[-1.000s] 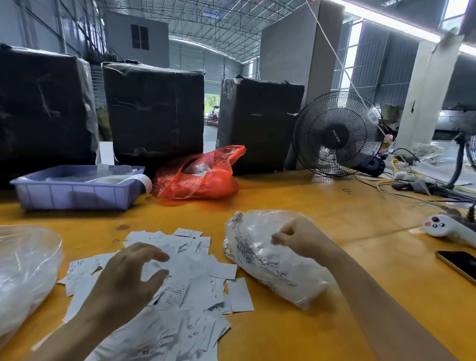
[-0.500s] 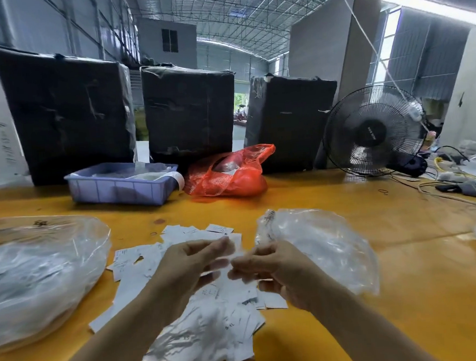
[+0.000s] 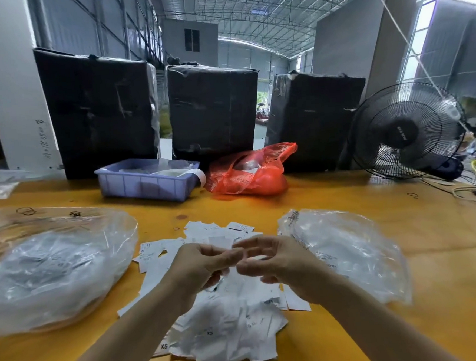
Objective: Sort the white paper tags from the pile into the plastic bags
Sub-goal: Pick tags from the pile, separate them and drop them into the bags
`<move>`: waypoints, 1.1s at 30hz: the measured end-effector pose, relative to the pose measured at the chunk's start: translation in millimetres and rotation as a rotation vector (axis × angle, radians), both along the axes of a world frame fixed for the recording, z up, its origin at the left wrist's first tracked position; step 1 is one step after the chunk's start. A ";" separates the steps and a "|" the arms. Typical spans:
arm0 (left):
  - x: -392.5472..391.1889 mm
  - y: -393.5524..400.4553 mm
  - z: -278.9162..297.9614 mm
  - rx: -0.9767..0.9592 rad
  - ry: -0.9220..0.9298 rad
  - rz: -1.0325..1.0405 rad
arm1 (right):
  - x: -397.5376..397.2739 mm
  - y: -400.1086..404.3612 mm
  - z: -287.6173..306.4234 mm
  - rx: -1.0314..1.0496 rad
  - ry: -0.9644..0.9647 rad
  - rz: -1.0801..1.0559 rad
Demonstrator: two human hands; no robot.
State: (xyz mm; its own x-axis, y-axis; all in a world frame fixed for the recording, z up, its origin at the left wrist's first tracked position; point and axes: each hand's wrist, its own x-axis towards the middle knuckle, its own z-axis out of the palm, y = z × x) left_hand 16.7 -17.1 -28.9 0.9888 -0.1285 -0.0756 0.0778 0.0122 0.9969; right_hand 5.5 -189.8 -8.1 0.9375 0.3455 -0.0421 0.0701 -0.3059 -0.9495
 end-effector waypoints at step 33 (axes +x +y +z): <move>26.4 34.8 -6.2 -0.242 -0.118 0.467 | 83.7 63.6 -41.4 -0.762 -0.458 -0.217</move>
State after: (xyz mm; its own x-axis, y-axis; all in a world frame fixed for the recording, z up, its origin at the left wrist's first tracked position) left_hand 43.1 17.8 -35.0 0.9448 0.3271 0.0171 -0.1037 0.2491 0.9629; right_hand 89.2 -126.2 -49.5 0.9599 0.1908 0.2052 0.2577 -0.8887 -0.3791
